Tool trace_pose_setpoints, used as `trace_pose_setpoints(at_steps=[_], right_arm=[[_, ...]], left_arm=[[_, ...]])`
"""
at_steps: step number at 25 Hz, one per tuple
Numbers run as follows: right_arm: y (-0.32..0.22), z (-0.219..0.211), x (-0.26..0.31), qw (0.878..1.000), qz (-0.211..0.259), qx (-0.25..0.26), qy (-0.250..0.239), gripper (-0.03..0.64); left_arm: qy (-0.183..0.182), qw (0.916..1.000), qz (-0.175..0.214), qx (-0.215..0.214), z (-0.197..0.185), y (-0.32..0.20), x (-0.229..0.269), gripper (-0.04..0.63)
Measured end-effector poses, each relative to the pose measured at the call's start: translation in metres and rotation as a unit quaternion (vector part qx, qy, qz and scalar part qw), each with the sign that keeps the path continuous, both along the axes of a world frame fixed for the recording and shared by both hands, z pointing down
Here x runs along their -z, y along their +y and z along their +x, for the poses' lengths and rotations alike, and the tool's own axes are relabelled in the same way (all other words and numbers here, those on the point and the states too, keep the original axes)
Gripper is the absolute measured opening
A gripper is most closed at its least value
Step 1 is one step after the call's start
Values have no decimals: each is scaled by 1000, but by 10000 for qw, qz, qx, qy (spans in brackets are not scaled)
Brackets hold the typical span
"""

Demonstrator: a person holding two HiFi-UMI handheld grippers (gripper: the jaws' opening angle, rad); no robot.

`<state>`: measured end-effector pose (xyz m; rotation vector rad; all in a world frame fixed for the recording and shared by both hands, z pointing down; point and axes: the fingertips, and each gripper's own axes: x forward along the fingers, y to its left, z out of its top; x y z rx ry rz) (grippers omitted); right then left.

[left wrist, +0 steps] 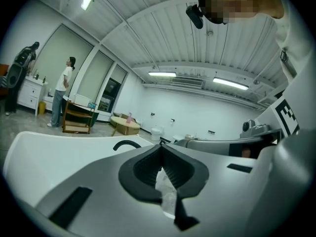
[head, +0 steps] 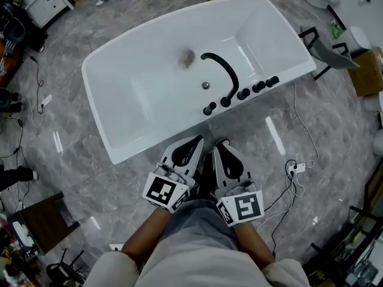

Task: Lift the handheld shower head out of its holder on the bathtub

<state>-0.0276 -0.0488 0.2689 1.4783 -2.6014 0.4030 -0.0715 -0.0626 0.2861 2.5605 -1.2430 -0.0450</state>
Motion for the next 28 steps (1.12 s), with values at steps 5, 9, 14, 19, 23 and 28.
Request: trace_pose_setpoints(at_steps=[5,9,14,19,23,28], right_arm=[[-15,7,-26,9996,-206,-150,100,20],[-20,9,-47,9991,-380,-172,85,20],[-29,13,-72,9984,-524,-187,84,21],[-39,32,-100,9962,-785,-385,10,21],[-46,31,-118,9954,-878,-362,133,21],[-63,26,-144,9949,-968,-202,219,21]], left_arm=[[-117,9998,-179,-1,4,-21,-27,5],[-264,9990,-298,-199,12,-28,-54,5],[-218,9981,-569,-114,10,-35,-88,5],[-72,9970,-741,-196,19,-46,-122,6],[-295,9966,-763,-130,13,-53,-145,6],[-438,9949,-905,-35,8,-65,-181,6]])
